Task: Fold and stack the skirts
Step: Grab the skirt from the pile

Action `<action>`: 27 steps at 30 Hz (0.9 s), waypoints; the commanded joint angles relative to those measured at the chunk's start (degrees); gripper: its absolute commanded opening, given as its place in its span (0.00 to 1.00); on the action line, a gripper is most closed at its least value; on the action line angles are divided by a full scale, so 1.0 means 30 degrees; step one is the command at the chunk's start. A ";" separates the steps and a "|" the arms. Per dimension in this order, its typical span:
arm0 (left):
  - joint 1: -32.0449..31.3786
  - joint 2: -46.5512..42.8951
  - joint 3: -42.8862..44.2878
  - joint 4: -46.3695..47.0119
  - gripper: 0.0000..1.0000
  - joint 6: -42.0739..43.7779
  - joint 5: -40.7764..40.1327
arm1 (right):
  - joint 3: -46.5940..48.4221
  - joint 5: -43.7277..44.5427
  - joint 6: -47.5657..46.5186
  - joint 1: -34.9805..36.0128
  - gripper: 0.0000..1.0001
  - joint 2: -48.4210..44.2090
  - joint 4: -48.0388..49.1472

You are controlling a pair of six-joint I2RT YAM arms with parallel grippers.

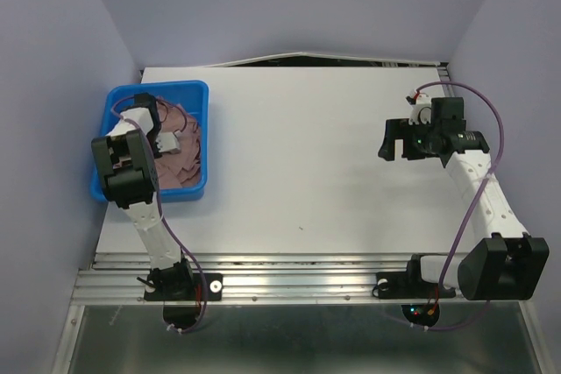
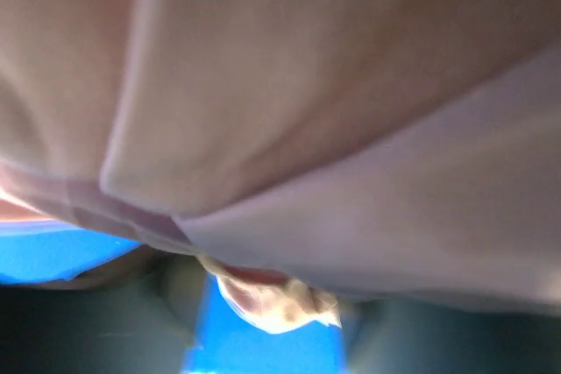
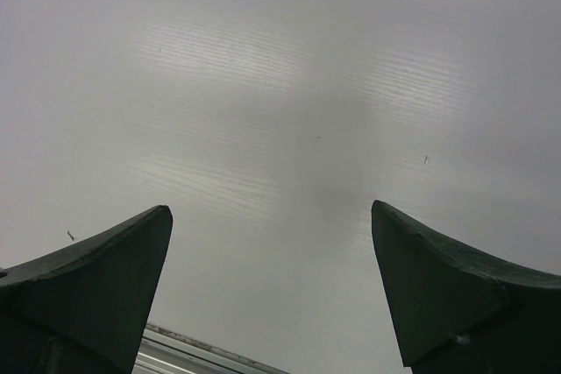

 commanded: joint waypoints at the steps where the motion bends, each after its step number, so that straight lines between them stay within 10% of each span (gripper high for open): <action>1: 0.0065 -0.1021 0.1749 -0.0452 0.38 -0.0363 0.0147 | 0.0797 0.0141 -0.0134 -0.0145 1.00 -0.0457 0.0222; 4: 0.0006 -0.1724 0.4063 -0.0571 0.00 -0.1094 0.0878 | 0.0769 -0.0036 -0.0018 -0.0145 1.00 -0.0632 0.0310; 15: -0.0900 -0.2047 1.7093 -0.0662 0.00 -0.4902 0.2199 | 0.0914 -0.0475 0.0130 -0.0145 1.00 -0.1482 0.0252; 27: -1.2017 -0.7730 1.5291 0.7690 0.00 -0.8538 0.0357 | 0.1501 -0.0242 0.0335 -0.0145 1.00 -0.1453 0.0105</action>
